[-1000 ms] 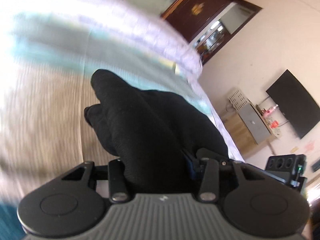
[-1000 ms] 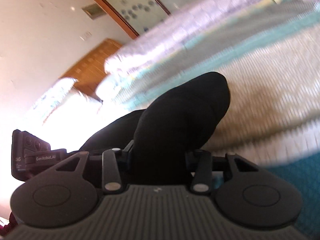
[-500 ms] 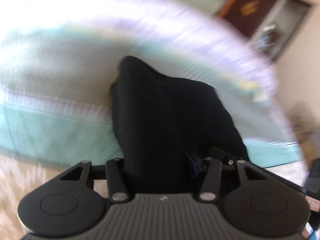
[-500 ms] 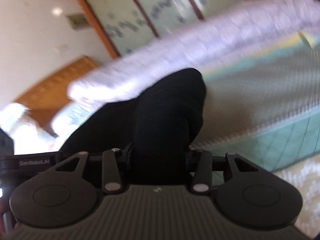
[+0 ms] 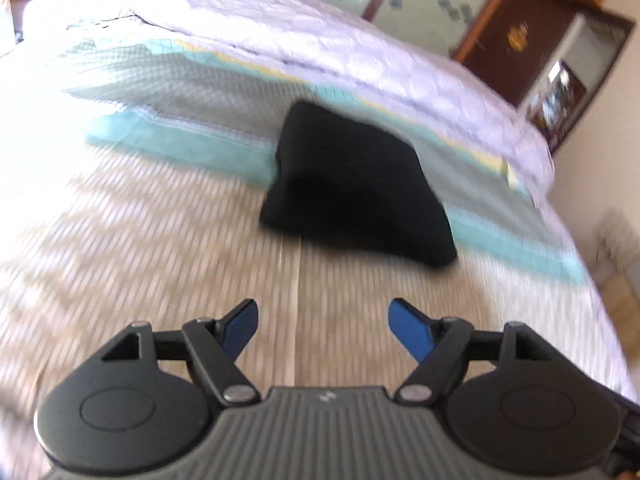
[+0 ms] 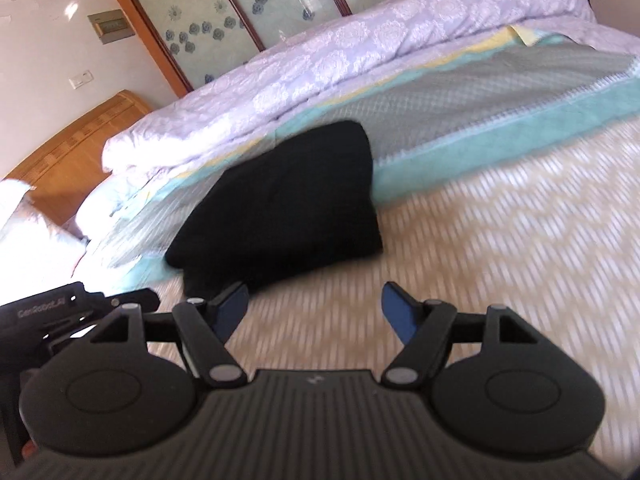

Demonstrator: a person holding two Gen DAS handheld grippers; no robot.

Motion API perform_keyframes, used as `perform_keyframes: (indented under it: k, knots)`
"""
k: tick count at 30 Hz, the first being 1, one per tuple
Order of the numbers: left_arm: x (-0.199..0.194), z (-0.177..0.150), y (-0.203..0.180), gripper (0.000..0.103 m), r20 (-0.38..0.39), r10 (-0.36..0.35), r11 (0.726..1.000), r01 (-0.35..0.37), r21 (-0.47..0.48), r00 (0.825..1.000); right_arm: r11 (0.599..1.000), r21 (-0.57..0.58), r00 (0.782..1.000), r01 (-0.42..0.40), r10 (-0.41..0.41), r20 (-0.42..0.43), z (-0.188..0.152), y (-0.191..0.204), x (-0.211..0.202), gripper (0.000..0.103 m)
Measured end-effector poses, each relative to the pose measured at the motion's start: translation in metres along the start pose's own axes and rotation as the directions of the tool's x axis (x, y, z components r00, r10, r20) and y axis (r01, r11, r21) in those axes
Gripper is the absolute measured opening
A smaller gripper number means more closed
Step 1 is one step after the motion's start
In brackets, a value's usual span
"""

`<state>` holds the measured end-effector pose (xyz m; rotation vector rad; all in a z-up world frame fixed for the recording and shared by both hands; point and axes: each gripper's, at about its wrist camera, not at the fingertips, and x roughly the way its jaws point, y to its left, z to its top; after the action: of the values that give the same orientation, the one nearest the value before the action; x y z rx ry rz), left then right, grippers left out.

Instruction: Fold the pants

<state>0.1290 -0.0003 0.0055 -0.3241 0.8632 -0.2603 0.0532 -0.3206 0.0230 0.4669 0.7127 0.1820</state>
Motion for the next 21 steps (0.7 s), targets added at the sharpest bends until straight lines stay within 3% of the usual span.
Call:
perform_keyframes:
  k: [5,10,13,17,21]
  knots:
    - [-0.060,-0.065,-0.009,0.081,-0.065,0.029,0.995,-0.023,0.102,0.997,1.000,-0.002,0.998,0.024,-0.024,-0.055,-0.058,0.018,-0.066,0.081]
    - [-0.111,-0.109,-0.018,0.091,-0.044,0.065,0.984,-0.056,0.172,0.997,0.998,0.055,0.995,0.027,-0.022,-0.099,-0.087,0.022,-0.104,0.082]
    - [-0.137,-0.123,-0.021,0.100,-0.016,0.068,0.982,-0.064,0.178,0.998,0.998,0.061,0.996,0.011,-0.005,-0.094,-0.099,0.032,-0.122,0.082]
    - [-0.158,-0.131,-0.027,0.103,0.022,0.116,0.972,-0.118,0.204,0.993,1.000,0.026,0.996,-0.013,0.015,-0.093,-0.108,0.047,-0.134,0.082]
    - [-0.173,-0.129,-0.028,0.103,0.056,0.118,0.974,-0.127,0.188,0.991,0.999,-0.007,0.994,-0.037,0.036,-0.100,-0.117,0.059,-0.142,0.083]
